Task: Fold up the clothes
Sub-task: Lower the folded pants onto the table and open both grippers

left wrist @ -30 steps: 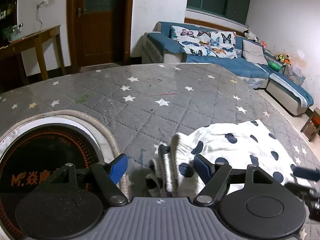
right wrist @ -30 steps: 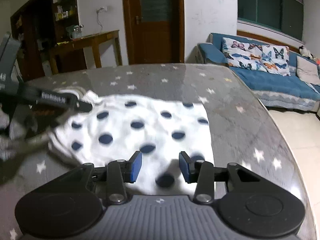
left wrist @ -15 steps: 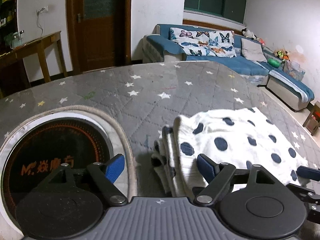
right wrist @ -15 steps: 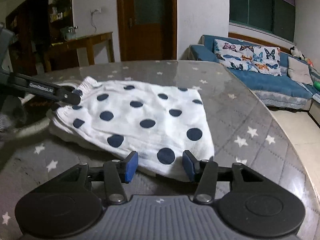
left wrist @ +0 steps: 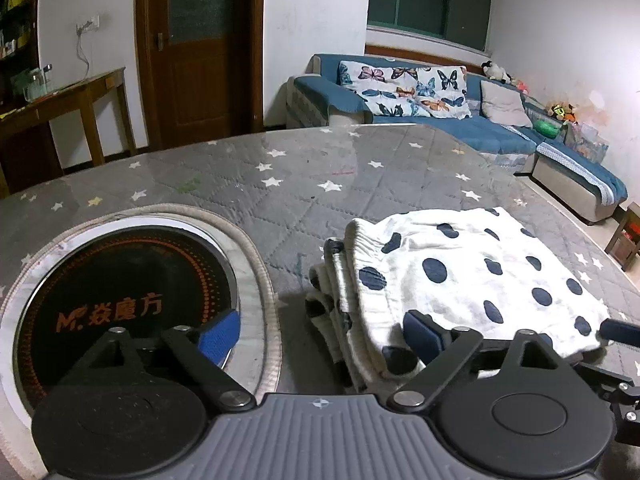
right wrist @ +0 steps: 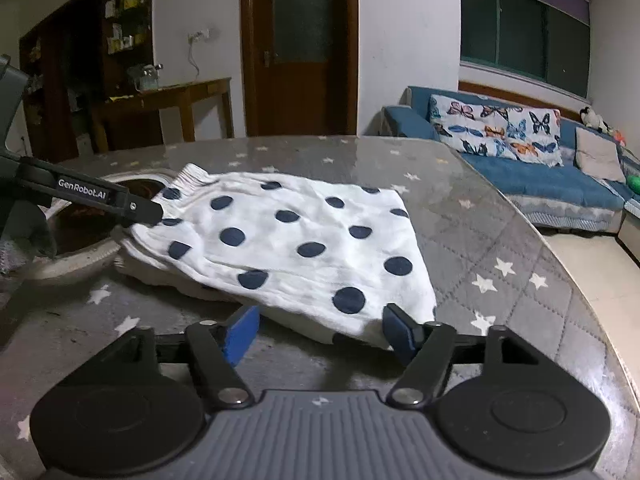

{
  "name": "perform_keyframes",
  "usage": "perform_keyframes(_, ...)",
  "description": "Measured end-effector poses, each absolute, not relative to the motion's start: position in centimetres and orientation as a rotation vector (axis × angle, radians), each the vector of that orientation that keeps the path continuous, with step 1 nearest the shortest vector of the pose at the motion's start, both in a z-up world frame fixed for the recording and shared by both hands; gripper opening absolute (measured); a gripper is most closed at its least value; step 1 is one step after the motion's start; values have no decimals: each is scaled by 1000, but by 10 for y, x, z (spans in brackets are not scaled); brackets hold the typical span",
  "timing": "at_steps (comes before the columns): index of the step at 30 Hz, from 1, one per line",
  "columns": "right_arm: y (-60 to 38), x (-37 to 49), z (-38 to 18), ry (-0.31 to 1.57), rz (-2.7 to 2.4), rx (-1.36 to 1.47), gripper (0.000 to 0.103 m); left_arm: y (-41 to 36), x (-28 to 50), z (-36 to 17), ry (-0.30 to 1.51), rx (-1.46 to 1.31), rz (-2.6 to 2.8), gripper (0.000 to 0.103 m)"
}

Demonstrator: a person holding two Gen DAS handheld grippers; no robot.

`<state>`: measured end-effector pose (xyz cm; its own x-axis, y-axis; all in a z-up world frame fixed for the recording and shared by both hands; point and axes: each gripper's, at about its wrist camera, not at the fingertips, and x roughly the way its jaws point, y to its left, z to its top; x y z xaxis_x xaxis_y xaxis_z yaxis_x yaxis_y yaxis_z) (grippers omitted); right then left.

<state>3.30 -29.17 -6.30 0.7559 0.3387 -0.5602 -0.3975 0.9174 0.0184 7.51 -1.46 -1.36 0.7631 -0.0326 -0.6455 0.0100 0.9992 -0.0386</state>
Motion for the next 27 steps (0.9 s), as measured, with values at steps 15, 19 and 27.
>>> perform_keyframes(15, -282, 10, -63, 553, 374, -59, 103, -22, 36, -6, 627, 20, -76, 103)
perform_keyframes(19, -281, 2, -61, 529, 355, -40, 103, -21, 27, -7, 621, 10, -95, 103)
perform_keyframes(27, -276, -12, -59, 492, 319, -33, 103, -21, 8, -10, 614, 18, -94, 103)
